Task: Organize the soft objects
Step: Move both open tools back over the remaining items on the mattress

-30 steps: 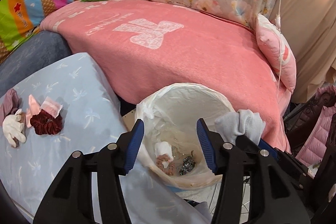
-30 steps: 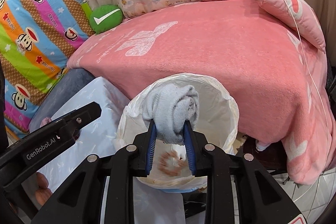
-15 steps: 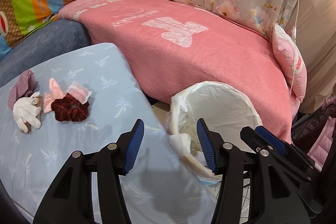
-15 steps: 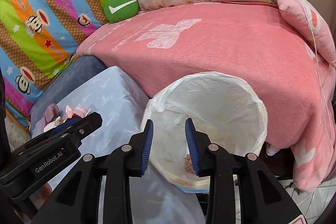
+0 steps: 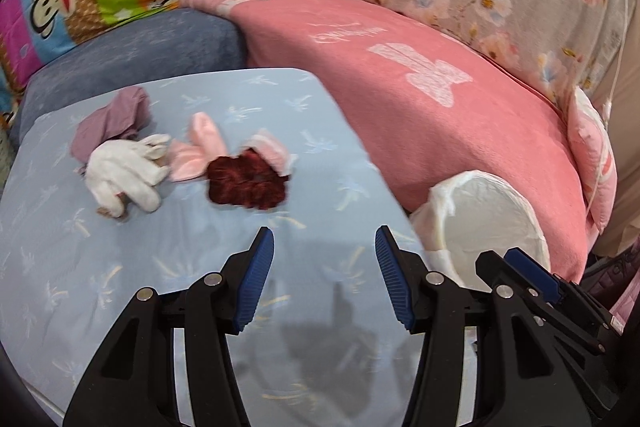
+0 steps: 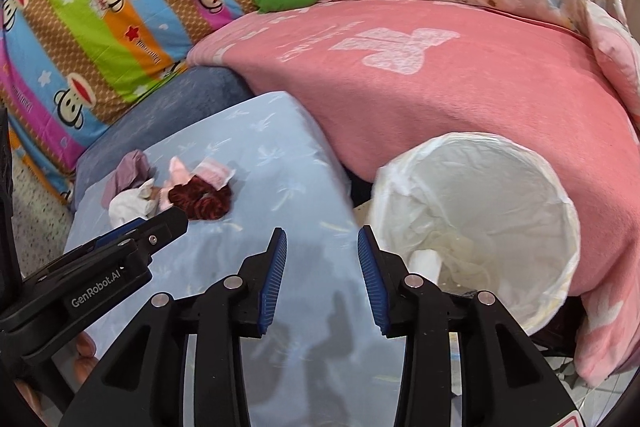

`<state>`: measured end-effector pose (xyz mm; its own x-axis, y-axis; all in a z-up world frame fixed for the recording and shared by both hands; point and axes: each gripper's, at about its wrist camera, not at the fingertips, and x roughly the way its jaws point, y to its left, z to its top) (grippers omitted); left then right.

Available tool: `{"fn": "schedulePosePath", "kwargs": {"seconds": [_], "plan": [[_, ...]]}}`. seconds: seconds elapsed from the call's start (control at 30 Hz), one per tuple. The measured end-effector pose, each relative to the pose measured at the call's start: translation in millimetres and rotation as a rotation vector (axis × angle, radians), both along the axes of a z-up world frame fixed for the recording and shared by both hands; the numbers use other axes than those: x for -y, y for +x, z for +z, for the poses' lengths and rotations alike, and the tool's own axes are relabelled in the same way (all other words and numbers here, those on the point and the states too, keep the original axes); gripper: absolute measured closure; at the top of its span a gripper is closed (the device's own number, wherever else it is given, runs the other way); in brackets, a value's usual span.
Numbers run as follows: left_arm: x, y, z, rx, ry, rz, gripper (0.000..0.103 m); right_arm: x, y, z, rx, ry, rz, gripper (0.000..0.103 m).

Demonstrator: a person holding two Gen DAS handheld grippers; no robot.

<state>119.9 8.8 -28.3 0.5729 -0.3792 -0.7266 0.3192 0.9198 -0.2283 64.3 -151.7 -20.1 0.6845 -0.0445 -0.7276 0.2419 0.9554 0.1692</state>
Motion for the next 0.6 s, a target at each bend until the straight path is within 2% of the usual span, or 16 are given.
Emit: {"fn": "schedulePosePath", "kwargs": {"seconds": [0.47,0.53,0.6], "plan": [[-95,24,-23,-0.052,0.011,0.175,0.048,-87,45,-13,-0.045,-0.023,0.154,0.066],[-104,27,-25,-0.056,0.011,0.192,0.047,-97,52,-16,-0.052,-0.027,0.171,0.066],[-116,31,-27,-0.056,0.014,0.211,0.040,-105,59,-20,-0.059,-0.028,0.184,0.065]]}}
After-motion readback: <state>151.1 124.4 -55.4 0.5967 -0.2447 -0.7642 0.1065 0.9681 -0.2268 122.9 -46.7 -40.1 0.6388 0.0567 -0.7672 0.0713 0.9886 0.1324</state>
